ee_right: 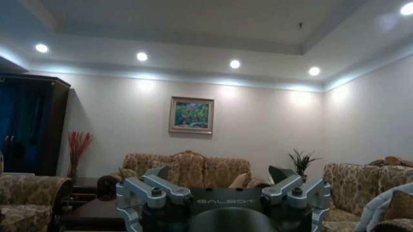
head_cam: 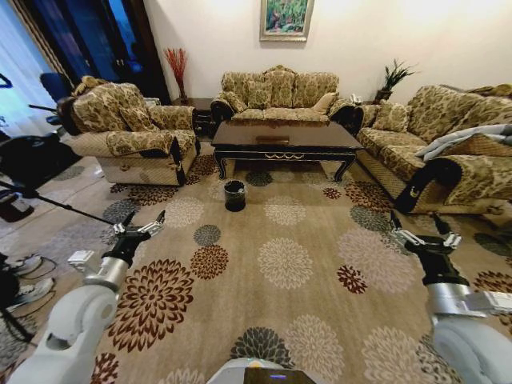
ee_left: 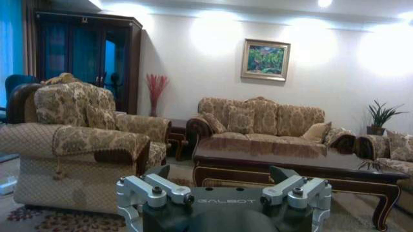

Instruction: Move to the front of the table and pick up the trash from the floor, then place it into the trash bin.

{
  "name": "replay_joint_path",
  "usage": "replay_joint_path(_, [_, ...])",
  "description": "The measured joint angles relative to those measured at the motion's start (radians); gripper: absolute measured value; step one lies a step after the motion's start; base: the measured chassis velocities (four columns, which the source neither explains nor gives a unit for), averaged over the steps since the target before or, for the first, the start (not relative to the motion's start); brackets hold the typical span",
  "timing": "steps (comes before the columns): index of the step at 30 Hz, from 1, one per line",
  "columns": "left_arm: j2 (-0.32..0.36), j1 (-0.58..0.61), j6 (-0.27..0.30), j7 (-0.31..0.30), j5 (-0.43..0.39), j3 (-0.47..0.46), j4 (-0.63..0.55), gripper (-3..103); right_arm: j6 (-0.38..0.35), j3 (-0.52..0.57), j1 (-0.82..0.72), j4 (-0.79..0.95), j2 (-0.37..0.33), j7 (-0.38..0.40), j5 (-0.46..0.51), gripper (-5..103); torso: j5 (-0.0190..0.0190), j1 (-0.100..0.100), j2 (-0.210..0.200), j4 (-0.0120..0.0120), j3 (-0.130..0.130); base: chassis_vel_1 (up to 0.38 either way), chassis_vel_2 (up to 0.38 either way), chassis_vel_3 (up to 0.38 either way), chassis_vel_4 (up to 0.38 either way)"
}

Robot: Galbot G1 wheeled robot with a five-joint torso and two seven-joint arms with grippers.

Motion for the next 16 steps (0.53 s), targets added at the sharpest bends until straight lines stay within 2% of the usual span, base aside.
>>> replay_joint_path(16, [0.0, 0.0, 0.0, 0.0, 0.0, 0.001, 0.0, 100, -0.001, 0.001, -0.001, 0.001, 0.0, 0.0, -0.001, 100, 0.0, -0.001, -0.001, 0.0, -0.001, 0.0, 0.0, 0.0, 0.0])
